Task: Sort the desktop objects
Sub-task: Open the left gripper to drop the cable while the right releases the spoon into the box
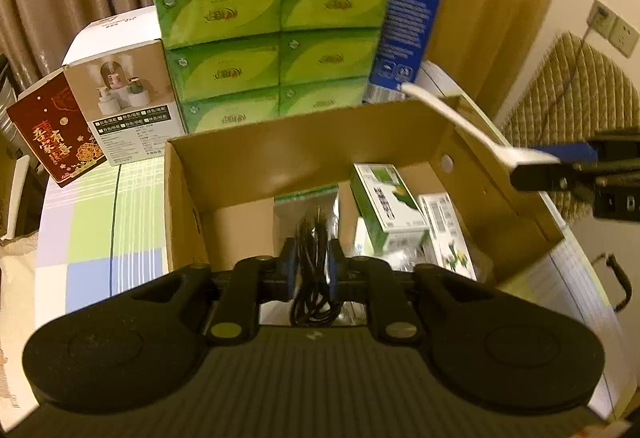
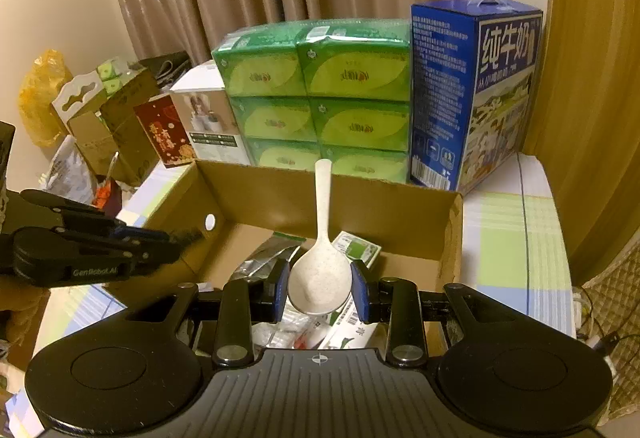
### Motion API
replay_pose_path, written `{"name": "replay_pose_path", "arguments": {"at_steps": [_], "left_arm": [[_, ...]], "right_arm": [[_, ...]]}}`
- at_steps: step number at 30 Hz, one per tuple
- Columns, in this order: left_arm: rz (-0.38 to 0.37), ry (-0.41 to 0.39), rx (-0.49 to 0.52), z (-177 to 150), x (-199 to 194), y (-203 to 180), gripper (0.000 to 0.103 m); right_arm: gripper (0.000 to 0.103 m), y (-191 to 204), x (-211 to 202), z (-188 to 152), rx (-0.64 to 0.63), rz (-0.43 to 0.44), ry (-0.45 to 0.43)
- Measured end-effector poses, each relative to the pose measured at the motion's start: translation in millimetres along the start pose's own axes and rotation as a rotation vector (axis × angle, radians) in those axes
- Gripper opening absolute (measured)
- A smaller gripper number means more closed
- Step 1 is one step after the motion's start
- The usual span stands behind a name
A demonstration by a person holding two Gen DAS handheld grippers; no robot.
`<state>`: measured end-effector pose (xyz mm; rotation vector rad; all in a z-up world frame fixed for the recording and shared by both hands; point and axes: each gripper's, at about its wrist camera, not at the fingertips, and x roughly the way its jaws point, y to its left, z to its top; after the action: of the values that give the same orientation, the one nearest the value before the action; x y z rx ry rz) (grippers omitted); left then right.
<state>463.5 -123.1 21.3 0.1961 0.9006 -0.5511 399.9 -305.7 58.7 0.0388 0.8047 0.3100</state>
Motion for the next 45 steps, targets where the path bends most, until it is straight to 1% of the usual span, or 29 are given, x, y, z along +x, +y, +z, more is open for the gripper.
{"name": "replay_pose_path", "arguments": {"at_steps": [1, 3, 11, 15, 18, 23, 24, 26, 27, 28, 29, 31, 37, 38, 40, 41, 43, 44, 45], "left_arm": [[0.007, -0.006, -0.013, 0.3, 1.5, 2.3, 0.036], [0.016, -0.011, -0.021, 0.7, 3.4, 5.9, 0.034], [0.029, -0.021, -0.012, -6.6, 1.3, 11.1, 0.034], [0.028, -0.019, -0.014, -9.1, 1.2, 12.4, 0.035], [0.027, -0.02, -0.014, -9.5, 0.4, 12.7, 0.039], [0.03, -0.027, -0.014, -8.3, -1.9, 13.7, 0.039], [0.03, -0.028, -0.016, -8.0, -2.1, 13.8, 0.042], [0.032, -0.033, -0.019, -8.4, -2.6, 13.4, 0.053], [0.033, -0.038, -0.019, -9.0, -3.1, 13.0, 0.065], [0.033, -0.045, -0.021, -9.9, -3.7, 13.0, 0.073], [0.03, -0.051, -0.025, -10.9, -4.2, 13.1, 0.076], [0.029, -0.052, -0.028, -12.5, -4.4, 13.1, 0.082], [0.063, -0.068, -0.008, -14.1, -8.0, 10.5, 0.092], [0.064, -0.068, -0.005, -14.1, -8.8, 10.0, 0.093], [0.072, -0.066, 0.007, -14.1, -10.4, 7.7, 0.099], [0.08, -0.067, 0.012, -13.9, -11.3, 6.3, 0.1], [0.088, -0.07, 0.019, -13.7, -12.7, 4.2, 0.101], [0.086, -0.07, 0.017, -13.7, -13.7, 3.5, 0.101], [0.08, -0.07, 0.011, -13.8, -14.8, 3.4, 0.101]], "right_arm": [[0.03, -0.6, 1.7, 0.3, 0.002, 0.0, 0.002], [0.03, -1.6, 4.8, -0.6, 0.003, -0.002, 0.007], [0.03, -2.1, 16.2, -6.3, 0.009, 0.004, 0.027], [0.03, 1.7, 19.3, -7.1, 0.005, 0.012, 0.034], [0.03, 3.8, 20.2, -6.8, 0.003, 0.016, 0.034], [0.03, 4.3, 21.5, -3.8, 0.016, 0.02, 0.035], [0.03, 4.5, 21.6, -3.3, 0.017, 0.019, 0.034], [0.03, 4.6, 21.8, -1.7, 0.01, 0.005, 0.015], [0.039, 3.2, 22.3, -1.4, 0.021, 0.003, 0.009], [0.056, 0.0, 22.7, -1.1, 0.045, 0.008, 0.006], [0.058, -4.6, 21.9, -1.5, 0.076, 0.021, -0.003], [0.058, -10.2, 20.8, -1.7, 0.103, 0.027, -0.005], [0.058, -18.6, 15.7, -5.9, 0.107, 0.002, 0.015], [0.058, -19.8, 15.2, -6.1, 0.107, 0.003, 0.023], [0.06, -19.7, 14.8, -6.5, 0.104, -0.004, 0.043], [0.061, -20.0, 14.6, -6.3, 0.1, -0.01, 0.056], [0.07, -19.9, 14.0, -7.1, 0.097, -0.015, 0.072], [0.073, -19.8, 13.6, -7.1, 0.095, -0.017, 0.082], [0.078, -19.5, 13.3, -7.3, 0.092, -0.018, 0.089]]}}
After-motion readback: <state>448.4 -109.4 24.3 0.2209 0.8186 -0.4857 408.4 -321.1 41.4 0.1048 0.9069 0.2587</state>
